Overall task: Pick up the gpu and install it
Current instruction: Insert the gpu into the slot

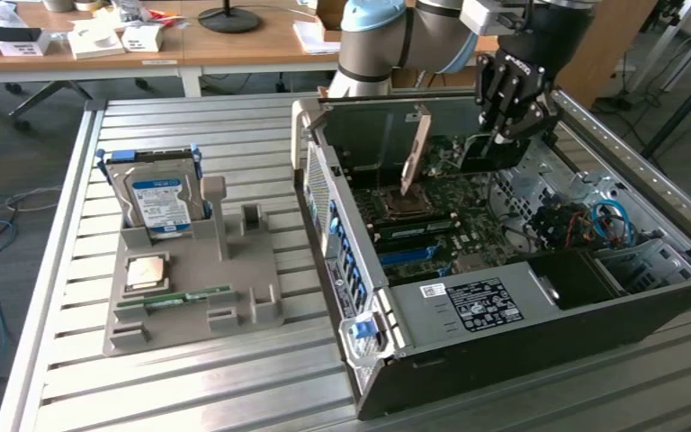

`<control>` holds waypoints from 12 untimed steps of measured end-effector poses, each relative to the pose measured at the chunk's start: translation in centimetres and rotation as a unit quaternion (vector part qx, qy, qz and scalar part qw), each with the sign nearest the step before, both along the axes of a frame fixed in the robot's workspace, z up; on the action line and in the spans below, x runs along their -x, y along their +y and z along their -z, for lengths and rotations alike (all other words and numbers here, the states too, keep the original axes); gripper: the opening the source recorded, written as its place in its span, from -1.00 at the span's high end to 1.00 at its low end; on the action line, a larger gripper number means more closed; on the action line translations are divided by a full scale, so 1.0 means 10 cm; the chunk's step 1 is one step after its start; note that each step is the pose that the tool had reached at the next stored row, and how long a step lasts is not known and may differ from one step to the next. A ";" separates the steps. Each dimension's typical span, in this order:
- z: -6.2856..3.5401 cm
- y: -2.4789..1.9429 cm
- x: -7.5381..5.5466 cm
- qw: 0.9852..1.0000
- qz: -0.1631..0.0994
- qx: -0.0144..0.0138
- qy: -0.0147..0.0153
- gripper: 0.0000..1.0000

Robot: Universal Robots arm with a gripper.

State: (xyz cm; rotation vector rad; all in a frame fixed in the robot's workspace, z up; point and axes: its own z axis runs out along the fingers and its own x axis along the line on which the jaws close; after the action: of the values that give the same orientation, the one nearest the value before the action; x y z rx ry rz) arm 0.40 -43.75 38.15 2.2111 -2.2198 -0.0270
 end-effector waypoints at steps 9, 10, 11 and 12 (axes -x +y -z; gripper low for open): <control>0.101 0.000 0.00 1.000 0.000 0.000 0.000 0.47; 0.114 0.000 0.00 1.000 0.000 0.000 0.000 0.47; 0.126 0.000 0.01 1.000 0.000 0.000 0.000 0.47; 0.136 0.000 0.01 1.000 0.000 0.000 0.000 0.47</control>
State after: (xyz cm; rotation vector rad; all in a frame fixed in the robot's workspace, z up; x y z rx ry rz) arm 0.30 -43.75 36.79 2.2107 -2.2202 -0.0270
